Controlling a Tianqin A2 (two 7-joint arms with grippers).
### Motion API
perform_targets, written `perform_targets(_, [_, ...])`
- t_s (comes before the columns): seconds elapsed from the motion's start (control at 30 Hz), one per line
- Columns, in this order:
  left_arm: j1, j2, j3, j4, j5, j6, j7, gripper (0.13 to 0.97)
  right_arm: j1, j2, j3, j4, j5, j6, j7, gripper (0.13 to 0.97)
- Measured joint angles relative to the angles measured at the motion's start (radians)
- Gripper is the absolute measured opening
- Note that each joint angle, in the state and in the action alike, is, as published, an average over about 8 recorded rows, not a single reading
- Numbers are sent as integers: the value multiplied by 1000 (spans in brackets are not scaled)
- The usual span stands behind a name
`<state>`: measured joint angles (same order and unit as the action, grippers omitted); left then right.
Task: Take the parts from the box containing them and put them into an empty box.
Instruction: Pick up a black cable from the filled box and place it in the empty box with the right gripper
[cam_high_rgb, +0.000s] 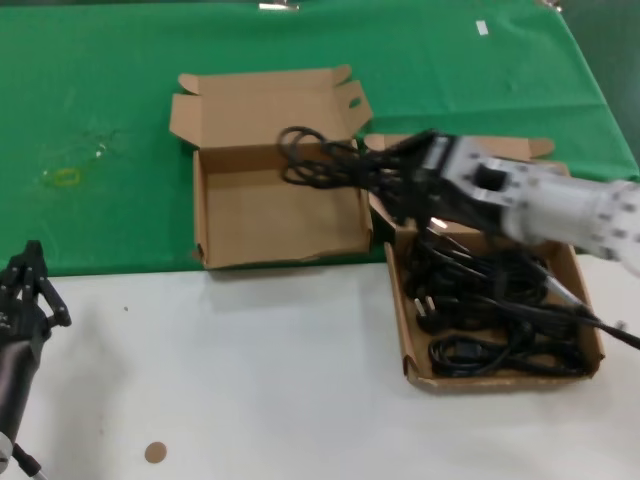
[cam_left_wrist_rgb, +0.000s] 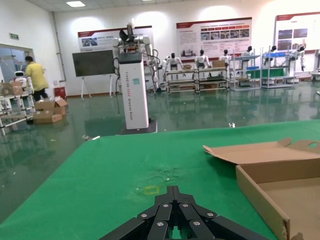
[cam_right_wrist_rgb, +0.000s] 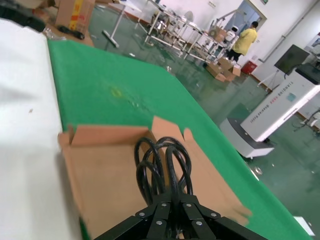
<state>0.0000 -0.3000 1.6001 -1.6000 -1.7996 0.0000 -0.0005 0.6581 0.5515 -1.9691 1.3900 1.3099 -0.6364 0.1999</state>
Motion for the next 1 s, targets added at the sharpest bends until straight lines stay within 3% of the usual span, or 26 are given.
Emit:
perform_targets(0.47, [0,0,0,0,0,0,0,144,178,-272,-84,-324,-59,45,-91,164])
perform_targets(1.0, [0,0,0,0,0,0,0,144,231,-342,-88,-499,-23,76,-204,177])
